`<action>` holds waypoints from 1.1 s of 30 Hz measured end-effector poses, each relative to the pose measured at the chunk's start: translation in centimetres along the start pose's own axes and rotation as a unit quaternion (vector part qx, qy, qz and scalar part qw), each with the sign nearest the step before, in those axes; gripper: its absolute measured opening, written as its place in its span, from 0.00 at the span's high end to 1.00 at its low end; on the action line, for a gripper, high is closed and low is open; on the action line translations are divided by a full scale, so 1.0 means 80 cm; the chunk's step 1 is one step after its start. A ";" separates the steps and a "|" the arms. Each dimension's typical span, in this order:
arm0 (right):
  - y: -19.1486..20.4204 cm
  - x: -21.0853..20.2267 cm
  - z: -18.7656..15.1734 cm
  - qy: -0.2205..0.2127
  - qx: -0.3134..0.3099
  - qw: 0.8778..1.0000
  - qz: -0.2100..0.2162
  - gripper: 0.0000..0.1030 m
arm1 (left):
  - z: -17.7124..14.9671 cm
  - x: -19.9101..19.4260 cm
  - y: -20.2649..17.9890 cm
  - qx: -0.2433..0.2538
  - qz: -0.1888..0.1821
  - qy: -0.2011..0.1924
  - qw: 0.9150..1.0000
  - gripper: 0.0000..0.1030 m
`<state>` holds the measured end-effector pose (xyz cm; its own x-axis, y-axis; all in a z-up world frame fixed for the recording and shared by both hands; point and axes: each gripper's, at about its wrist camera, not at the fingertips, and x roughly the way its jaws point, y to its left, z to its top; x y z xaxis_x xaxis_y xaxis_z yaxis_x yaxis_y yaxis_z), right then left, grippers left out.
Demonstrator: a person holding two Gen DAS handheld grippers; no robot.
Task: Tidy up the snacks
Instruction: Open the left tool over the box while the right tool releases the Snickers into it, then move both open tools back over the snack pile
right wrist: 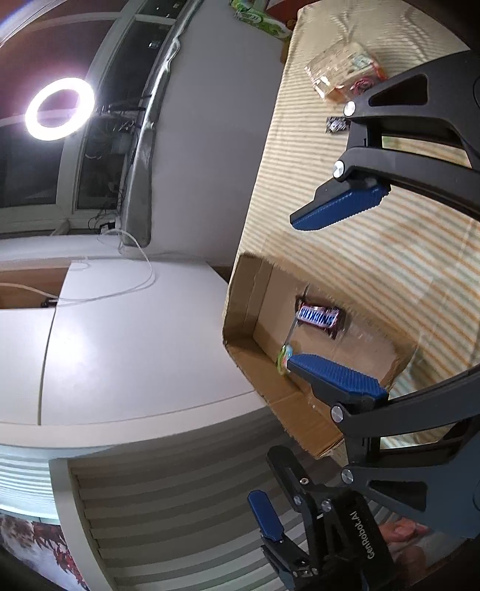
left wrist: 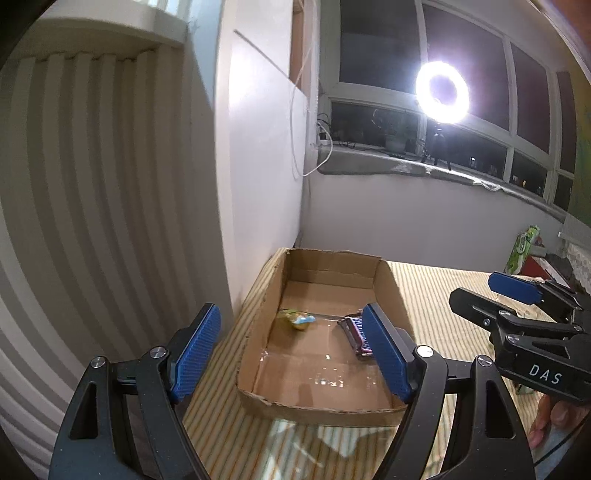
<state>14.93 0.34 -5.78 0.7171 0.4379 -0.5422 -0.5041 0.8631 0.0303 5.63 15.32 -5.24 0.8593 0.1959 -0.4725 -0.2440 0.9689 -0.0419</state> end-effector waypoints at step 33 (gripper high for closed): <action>-0.196 -0.167 -0.076 -0.041 0.128 0.979 -0.153 0.29 | -0.009 -0.040 -0.208 0.112 -0.115 -0.016 0.987 0.23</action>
<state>10.32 -20.55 -4.14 0.8571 0.1595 -0.4899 -0.1311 0.9871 0.0921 6.62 -1.51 -3.65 0.8951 -0.0324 -0.4446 0.0620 0.9967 0.0523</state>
